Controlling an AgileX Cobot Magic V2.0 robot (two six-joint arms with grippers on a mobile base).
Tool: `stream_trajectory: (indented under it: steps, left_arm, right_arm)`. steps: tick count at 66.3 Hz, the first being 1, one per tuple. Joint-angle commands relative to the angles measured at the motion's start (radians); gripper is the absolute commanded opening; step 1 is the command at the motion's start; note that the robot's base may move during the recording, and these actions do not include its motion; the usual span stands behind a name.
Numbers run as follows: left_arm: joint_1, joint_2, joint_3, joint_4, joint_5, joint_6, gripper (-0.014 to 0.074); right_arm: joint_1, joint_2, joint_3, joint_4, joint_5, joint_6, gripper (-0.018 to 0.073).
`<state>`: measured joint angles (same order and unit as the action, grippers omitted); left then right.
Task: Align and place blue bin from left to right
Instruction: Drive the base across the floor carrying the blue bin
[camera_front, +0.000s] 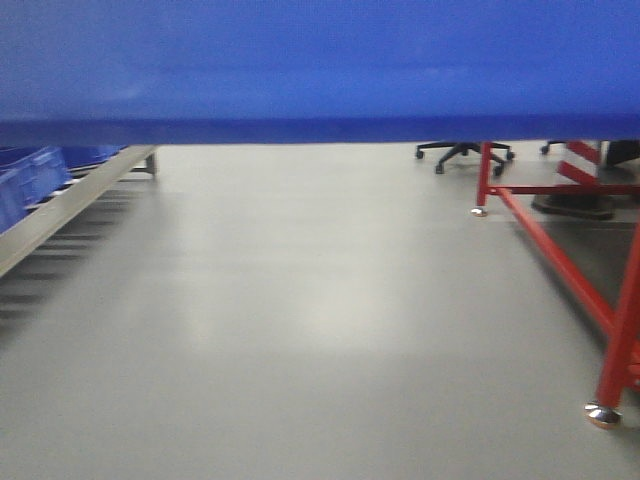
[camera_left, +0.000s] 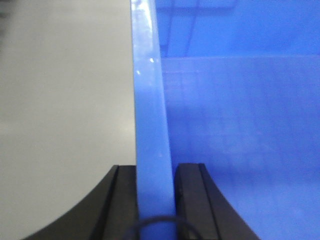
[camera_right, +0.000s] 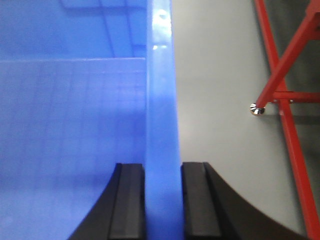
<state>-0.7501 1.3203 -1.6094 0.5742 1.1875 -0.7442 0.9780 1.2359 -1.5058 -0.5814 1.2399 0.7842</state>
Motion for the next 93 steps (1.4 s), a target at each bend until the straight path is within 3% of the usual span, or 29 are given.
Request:
stream_trajectory:
  steps: [1, 93]
  left_arm:
    - [-0.012, -0.006, -0.019, -0.048, -0.134, 0.008, -0.0111]
    - [-0.012, -0.006, -0.019, -0.048, -0.138, 0.008, -0.0111]
  right_arm:
    - [0.005, 0.000, -0.016, -0.003, -0.156, -0.011, -0.0080]
    - [0.005, 0.000, -0.016, -0.003, -0.158, -0.011, -0.0080]
